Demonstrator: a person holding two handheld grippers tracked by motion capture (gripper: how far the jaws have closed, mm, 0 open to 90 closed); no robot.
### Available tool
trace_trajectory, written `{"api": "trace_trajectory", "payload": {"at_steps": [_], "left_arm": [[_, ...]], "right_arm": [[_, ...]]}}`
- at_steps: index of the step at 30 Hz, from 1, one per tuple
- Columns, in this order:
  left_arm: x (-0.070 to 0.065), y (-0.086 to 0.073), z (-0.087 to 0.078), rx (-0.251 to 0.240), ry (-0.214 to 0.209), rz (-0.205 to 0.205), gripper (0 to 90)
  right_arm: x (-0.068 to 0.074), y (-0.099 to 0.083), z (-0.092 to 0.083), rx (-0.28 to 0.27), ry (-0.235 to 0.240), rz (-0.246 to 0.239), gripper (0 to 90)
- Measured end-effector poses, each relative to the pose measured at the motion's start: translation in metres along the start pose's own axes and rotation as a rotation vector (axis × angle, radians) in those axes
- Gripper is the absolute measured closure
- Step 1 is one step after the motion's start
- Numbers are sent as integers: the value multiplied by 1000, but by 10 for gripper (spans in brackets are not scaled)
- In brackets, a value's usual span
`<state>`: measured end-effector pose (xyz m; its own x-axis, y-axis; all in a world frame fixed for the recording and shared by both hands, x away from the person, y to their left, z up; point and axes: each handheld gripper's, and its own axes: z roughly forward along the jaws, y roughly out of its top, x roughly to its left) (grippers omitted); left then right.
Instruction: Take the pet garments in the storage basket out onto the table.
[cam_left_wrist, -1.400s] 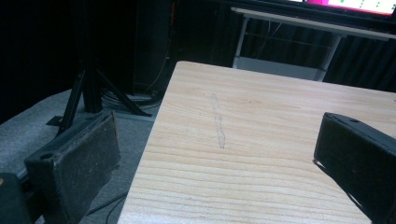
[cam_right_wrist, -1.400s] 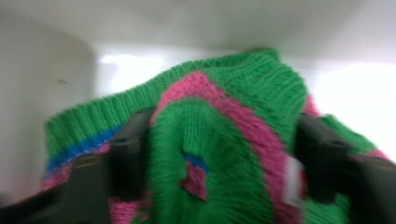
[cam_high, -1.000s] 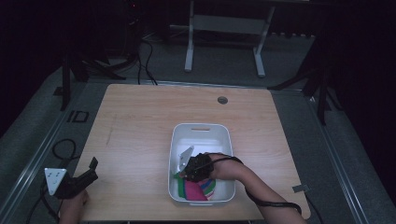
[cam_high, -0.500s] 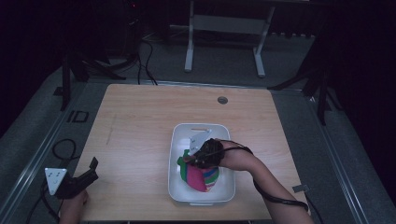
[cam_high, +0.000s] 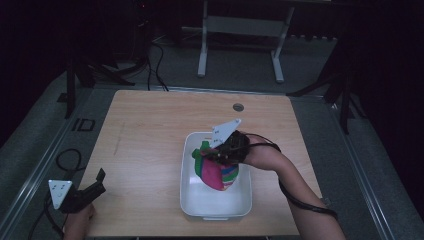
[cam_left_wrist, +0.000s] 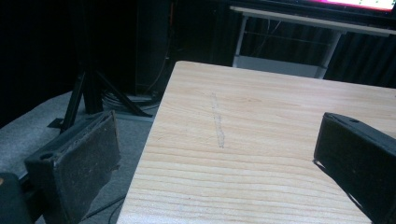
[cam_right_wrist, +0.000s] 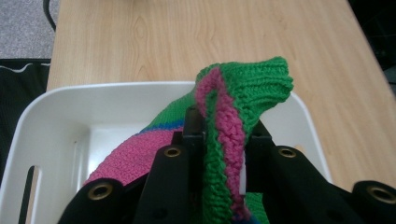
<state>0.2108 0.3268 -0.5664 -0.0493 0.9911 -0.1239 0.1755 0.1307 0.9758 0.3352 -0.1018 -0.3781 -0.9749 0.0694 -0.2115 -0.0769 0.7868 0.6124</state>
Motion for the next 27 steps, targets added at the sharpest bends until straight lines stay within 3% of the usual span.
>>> {"api": "trace_trajectory", "payload": {"at_steps": [14,27], "left_arm": [[0,0,0,1,0,-2,9],[0,0,0,3,0,1,9]], "right_arm": [[-12,4,-29,-20,-46,5,766],[-29,-21,-68,-39,-145,72,766]]}}
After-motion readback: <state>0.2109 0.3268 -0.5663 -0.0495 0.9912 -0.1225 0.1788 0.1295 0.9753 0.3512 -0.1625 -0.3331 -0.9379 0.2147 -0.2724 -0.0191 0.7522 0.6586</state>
